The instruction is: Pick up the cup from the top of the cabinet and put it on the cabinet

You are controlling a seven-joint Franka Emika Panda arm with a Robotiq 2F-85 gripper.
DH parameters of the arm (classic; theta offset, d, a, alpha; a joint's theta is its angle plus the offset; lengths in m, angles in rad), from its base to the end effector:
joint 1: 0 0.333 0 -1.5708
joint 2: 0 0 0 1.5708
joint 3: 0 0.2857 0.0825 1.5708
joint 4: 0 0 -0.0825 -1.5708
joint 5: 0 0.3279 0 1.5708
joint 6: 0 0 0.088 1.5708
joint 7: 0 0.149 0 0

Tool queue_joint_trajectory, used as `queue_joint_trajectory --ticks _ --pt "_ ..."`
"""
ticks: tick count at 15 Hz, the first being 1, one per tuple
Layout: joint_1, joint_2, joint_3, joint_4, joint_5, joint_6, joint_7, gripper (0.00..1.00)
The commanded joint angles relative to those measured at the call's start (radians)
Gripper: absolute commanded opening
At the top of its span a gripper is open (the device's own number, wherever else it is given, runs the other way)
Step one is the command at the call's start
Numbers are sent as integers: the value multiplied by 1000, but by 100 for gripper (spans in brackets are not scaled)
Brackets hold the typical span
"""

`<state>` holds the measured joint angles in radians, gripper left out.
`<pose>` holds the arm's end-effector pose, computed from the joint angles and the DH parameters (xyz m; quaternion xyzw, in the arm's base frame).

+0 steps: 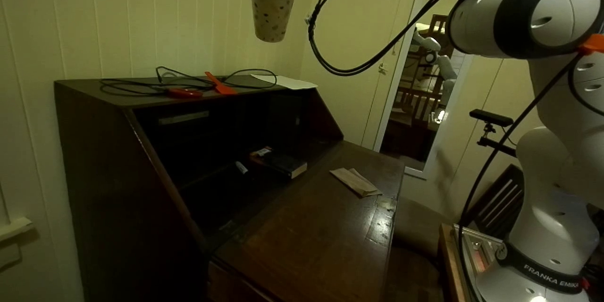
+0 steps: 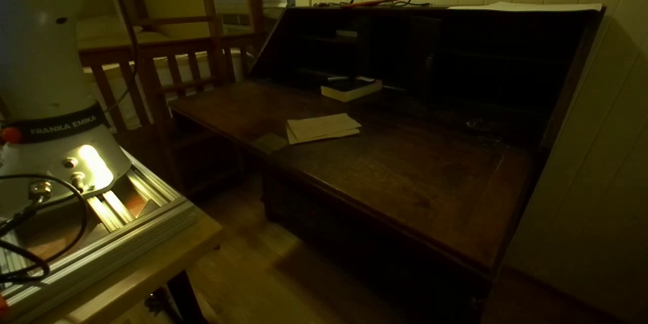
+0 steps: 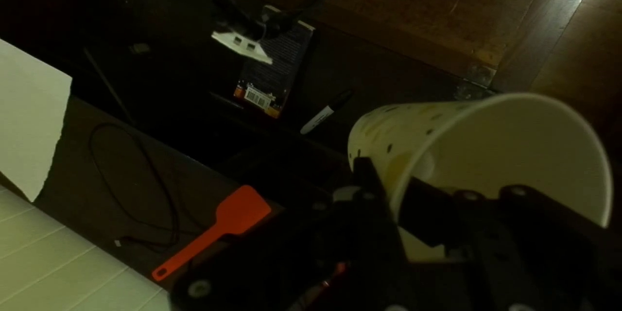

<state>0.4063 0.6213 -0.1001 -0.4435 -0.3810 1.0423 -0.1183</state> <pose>0.5443 0.1325 0.6129 0.9735 0.1228 0.0128 0.1927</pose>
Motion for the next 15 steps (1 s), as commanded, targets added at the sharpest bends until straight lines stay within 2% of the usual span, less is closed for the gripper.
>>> queue_joint_trajectory --ticks 1,11,15 --pt "-39 -10 10 -21 20 8 42 1" --pt "-312 -68 -14 2 123 -93 303 1" --pt "-407 -69 9 4 254 -66 475 1"
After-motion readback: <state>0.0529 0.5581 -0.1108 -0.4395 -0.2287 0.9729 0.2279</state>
